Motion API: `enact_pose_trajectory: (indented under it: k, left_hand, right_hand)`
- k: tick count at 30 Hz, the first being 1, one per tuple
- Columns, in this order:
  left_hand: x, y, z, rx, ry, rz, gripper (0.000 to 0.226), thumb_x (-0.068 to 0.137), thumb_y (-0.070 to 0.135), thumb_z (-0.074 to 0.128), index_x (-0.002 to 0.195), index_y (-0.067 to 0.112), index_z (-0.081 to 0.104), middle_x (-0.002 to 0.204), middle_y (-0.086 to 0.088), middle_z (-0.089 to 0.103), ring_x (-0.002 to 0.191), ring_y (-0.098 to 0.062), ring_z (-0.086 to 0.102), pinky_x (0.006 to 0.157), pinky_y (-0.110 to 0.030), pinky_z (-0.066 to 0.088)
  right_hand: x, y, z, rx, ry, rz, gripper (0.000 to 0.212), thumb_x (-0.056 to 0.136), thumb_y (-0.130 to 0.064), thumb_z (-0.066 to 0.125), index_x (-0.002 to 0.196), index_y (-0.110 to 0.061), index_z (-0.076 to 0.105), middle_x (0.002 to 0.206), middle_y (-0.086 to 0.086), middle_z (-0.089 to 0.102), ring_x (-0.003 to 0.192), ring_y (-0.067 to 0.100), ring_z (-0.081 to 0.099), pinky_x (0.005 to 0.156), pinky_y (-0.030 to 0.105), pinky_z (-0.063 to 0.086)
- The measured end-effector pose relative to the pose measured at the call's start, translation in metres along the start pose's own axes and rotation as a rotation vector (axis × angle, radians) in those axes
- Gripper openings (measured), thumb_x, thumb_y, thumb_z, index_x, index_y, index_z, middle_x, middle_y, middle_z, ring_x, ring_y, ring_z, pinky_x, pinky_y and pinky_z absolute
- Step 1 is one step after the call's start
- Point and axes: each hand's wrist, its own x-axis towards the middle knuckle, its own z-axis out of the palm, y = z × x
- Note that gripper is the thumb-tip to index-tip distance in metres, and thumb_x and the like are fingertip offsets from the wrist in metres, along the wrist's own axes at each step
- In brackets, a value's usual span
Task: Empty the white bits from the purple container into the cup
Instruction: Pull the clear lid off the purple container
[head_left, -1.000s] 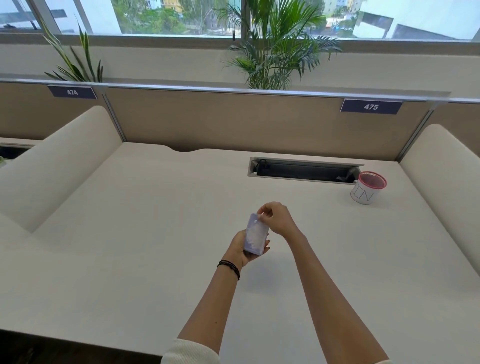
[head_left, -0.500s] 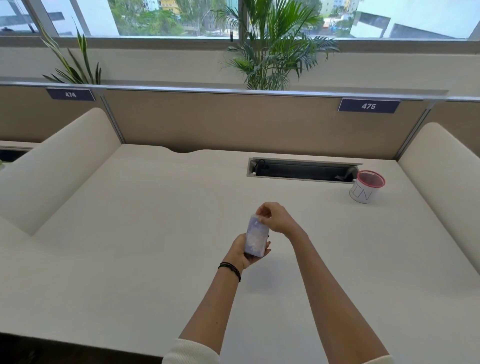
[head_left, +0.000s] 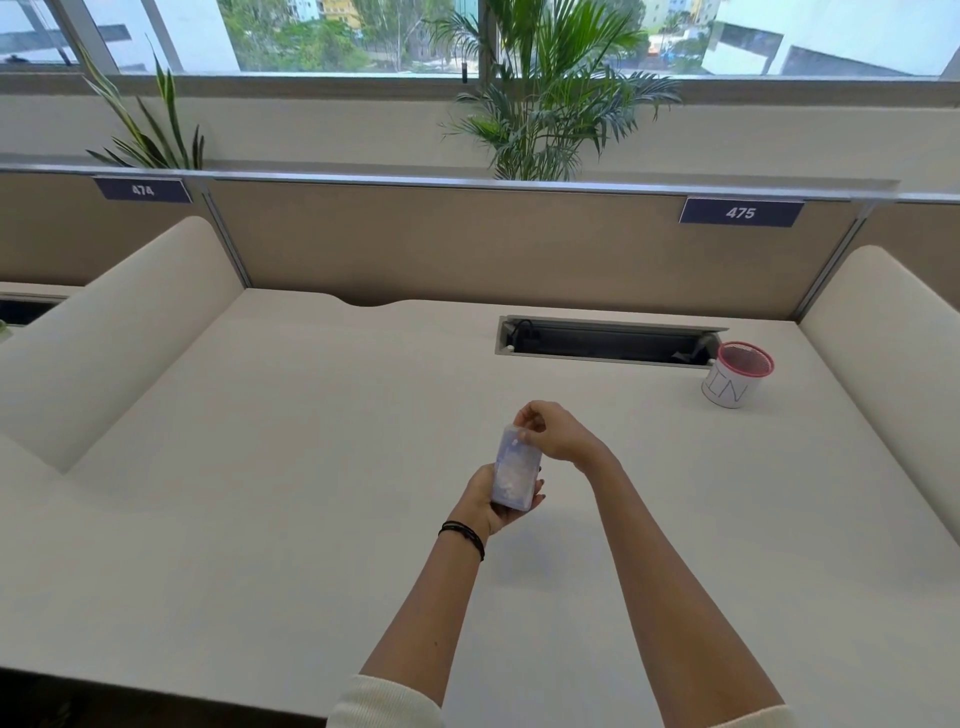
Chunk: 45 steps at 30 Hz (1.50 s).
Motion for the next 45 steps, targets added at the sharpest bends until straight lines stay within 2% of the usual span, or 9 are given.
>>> enact_pose_trajectory:
  k: [5,11,16,22,27,38,45]
  left_hand:
    - [0.001,0.0,0.001,-0.001,0.005,0.002,0.029,0.098,0.017,0.039,0.084,0.003,0.061,0.056,-0.011,0.071,0.07,-0.026,0.06,0.051,-0.033,0.059]
    - [0.003,0.003,0.003,0.0,-0.001,0.016,0.029,0.097,0.015,0.04,0.083,0.003,0.062,0.058,-0.012,0.072,0.048,-0.023,0.068,0.051,-0.033,0.059]
    - [0.003,0.006,0.006,-0.021,-0.042,0.008,0.027,0.097,0.014,0.04,0.086,0.004,0.064,0.064,-0.012,0.073,0.053,-0.023,0.07,0.053,-0.036,0.06]
    - [0.002,0.008,0.007,-0.027,-0.058,-0.017,0.03,0.098,0.013,0.037,0.086,0.004,0.063,0.065,-0.013,0.074,0.056,-0.024,0.07,0.054,-0.036,0.06]
    - [0.003,0.009,0.011,-0.037,-0.054,-0.015,0.032,0.099,0.013,0.036,0.084,0.004,0.063,0.061,-0.012,0.073,0.076,-0.026,0.061,0.052,-0.035,0.059]
    - [0.004,0.01,0.011,-0.105,-0.073,-0.033,0.031,0.099,0.011,0.034,0.089,0.003,0.063,0.066,-0.015,0.073,0.077,-0.028,0.061,0.054,-0.038,0.06]
    - [0.004,0.011,0.008,-0.1,-0.102,-0.077,0.031,0.099,0.01,0.031,0.099,-0.001,0.06,0.071,-0.018,0.073,0.057,-0.028,0.071,0.055,-0.038,0.061]
  right_hand:
    - [0.001,-0.001,-0.001,0.029,-0.03,0.044,0.017,0.089,-0.009,0.054,0.106,-0.006,0.055,0.102,0.009,0.062,0.092,0.022,0.058,0.076,0.031,0.052]
    - [0.004,-0.001,-0.003,-0.022,0.025,0.01,0.017,0.09,-0.007,0.052,0.107,-0.005,0.057,0.113,0.013,0.06,0.093,0.019,0.053,0.08,0.03,0.051]
    - [0.004,0.0,-0.007,-0.053,0.051,-0.05,0.019,0.091,-0.009,0.054,0.107,-0.003,0.063,0.112,0.014,0.064,0.091,0.017,0.055,0.075,0.026,0.05]
    - [0.005,0.003,-0.01,-0.069,0.075,-0.07,0.018,0.091,-0.007,0.054,0.106,-0.003,0.063,0.112,0.015,0.064,0.091,0.016,0.055,0.076,0.025,0.049]
    - [0.006,0.001,-0.009,-0.063,0.111,-0.081,0.018,0.09,-0.006,0.053,0.103,-0.003,0.065,0.109,0.015,0.067,0.092,0.019,0.058,0.078,0.028,0.05]
    - [0.01,-0.003,-0.01,0.009,0.104,-0.045,0.019,0.091,-0.008,0.054,0.103,-0.002,0.067,0.108,0.015,0.067,0.089,0.019,0.057,0.078,0.03,0.051]
    - [0.009,-0.001,-0.018,0.184,0.016,0.083,0.021,0.091,-0.009,0.055,0.106,0.0,0.065,0.099,0.007,0.061,0.088,0.019,0.056,0.064,0.021,0.05]
